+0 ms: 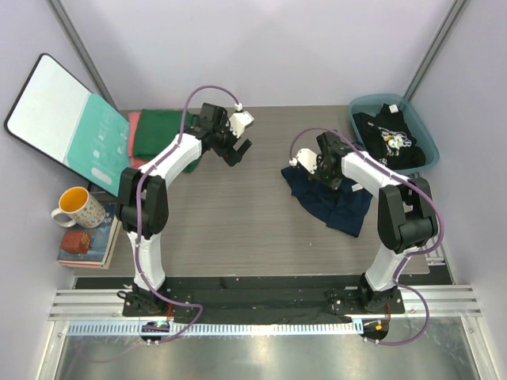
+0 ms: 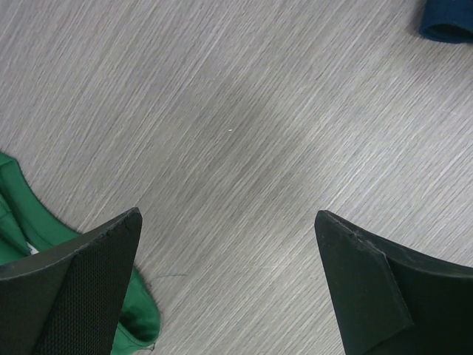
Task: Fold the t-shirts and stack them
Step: Flatten out the tshirt
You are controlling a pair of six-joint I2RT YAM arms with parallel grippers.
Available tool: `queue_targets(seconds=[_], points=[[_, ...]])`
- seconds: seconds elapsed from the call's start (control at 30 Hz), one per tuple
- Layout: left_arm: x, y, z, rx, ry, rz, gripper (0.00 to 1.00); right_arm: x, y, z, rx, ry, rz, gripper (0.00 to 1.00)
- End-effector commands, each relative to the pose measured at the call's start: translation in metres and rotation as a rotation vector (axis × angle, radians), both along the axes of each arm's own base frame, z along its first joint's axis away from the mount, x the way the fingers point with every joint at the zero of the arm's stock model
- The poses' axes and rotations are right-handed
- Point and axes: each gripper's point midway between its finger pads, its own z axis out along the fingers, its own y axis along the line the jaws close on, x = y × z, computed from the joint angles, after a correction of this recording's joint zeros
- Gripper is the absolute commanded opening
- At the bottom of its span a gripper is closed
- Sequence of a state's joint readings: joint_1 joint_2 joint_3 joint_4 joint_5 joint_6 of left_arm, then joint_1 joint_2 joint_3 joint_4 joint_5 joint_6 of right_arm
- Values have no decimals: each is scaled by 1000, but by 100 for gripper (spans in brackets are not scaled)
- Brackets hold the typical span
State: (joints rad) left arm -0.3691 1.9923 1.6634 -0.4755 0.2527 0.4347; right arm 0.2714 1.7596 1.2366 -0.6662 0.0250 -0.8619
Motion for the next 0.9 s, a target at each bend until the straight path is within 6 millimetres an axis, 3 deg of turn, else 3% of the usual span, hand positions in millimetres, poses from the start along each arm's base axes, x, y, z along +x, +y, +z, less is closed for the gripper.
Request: queue_targets(seconds=[0.0,0.07,0.1,0.17,0.2,0.27,0.3,0.4,0.47,0.6,0.73,0.87], points=[[5,-6,39,-59,-91,-12,100,54,-1,73,-21,-258,-20,1],[6,-9,36,-64,-88,-24,97,70,1,110,-6,-365,-32,1],[6,-12,38,-75,-88,-33,96,87,2,144,10,-474,-47,1],[8,-17,35,-87,-85,-48,95,103,3,188,30,-615,-57,1],[9,-22,33,-92,-83,-59,95,114,4,230,56,-752,-65,1],[11,-31,32,-108,-86,-80,94,120,3,271,68,-890,-72,1],[11,-38,30,-116,-84,-97,93,124,3,307,96,-1011,-85,1],[12,-59,33,-161,-118,-157,92,122,3,357,117,-1166,-104,1],[15,-75,36,-200,-152,-195,92,116,7,375,107,-1228,-92,1],[16,-106,35,-281,-177,-229,94,101,19,433,119,-1428,-58,1],[11,-131,33,-367,-157,-260,95,93,22,467,121,-1495,-55,1],[-4,-151,20,-404,-113,-317,95,88,20,484,91,-1536,-43,1]])
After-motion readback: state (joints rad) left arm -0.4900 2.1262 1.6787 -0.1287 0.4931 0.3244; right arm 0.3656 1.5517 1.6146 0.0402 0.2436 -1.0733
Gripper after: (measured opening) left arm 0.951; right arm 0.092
